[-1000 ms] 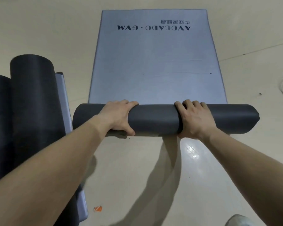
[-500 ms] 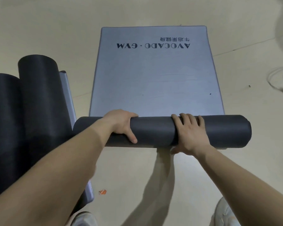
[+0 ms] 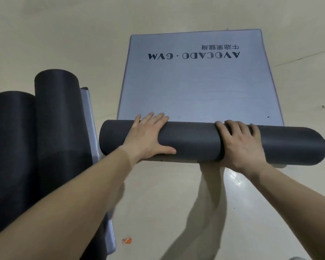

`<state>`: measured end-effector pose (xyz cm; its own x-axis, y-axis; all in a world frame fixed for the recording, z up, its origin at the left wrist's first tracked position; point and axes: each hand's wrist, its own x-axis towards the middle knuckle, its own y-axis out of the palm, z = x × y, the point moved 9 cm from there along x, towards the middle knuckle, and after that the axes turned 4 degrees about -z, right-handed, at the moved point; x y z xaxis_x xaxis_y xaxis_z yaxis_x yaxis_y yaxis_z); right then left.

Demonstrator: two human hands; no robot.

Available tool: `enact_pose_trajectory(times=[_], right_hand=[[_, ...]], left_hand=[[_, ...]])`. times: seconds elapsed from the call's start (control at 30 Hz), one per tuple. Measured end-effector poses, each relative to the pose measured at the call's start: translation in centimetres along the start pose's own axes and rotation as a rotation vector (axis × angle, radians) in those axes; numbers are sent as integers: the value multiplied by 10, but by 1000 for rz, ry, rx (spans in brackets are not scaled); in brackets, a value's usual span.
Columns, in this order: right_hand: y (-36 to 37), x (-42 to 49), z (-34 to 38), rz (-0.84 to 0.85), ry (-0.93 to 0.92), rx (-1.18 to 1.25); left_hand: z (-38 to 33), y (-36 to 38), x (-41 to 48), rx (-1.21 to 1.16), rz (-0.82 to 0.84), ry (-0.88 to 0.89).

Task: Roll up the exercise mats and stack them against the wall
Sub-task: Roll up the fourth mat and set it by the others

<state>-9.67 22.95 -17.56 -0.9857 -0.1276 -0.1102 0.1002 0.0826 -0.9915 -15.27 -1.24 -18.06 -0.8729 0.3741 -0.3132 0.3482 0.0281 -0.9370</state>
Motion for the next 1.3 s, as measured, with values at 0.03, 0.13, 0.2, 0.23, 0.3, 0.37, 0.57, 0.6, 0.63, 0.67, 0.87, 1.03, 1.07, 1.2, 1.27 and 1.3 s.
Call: enact_pose_trajectory(times=[0.03, 0.13, 0.2, 0.23, 0.3, 0.37, 0.57, 0.6, 0.63, 0.67, 0.87, 1.03, 1.07, 1.2, 1.27, 1.3], right_hand=[[-2, 15, -3, 46, -7, 26], [-4, 43, -5, 215, -35, 76], [-8, 44, -4, 254, -32, 80], [-10, 37, -2, 275, -34, 89], [-9, 13, 4, 339, -61, 119], [0, -22, 6, 439, -75, 149], [7, -99, 14, 242, 14, 81], [8, -98, 15, 222, 30, 78], [9, -90, 14, 218, 44, 99], [7, -78, 9, 230, 57, 134], [-2, -41, -2, 299, 58, 92], [6, -40, 0, 97, 28, 14], [5, -28, -4, 118, 10, 48], [-1, 7, -15, 246, -44, 103], [-3, 9, -14, 290, -33, 112], [-2, 4, -11, 331, -40, 121]], left_hand=[[-1, 2, -3, 53, -45, -1], [-6, 7, -5, 225, -112, 18], [-7, 0, 0, 235, -99, 21], [-9, -1, -1, 226, -76, 29], [-18, 6, -19, 221, -4, 55], [-33, 22, -53, 217, 106, 119], [-42, 17, -54, 47, 342, 109], [-39, 14, -53, 40, 312, 97], [-35, 9, -55, 47, 223, 72], [-28, 5, -63, 50, 125, 23], [-14, 14, -76, 140, -6, -44], [-9, -3, -33, 13, 34, 54], [-9, -4, -31, 45, 23, 63], [-16, -6, -24, 245, -61, 52], [-17, -13, -17, 246, -39, 40], [-17, -12, -18, 239, -4, 42]])
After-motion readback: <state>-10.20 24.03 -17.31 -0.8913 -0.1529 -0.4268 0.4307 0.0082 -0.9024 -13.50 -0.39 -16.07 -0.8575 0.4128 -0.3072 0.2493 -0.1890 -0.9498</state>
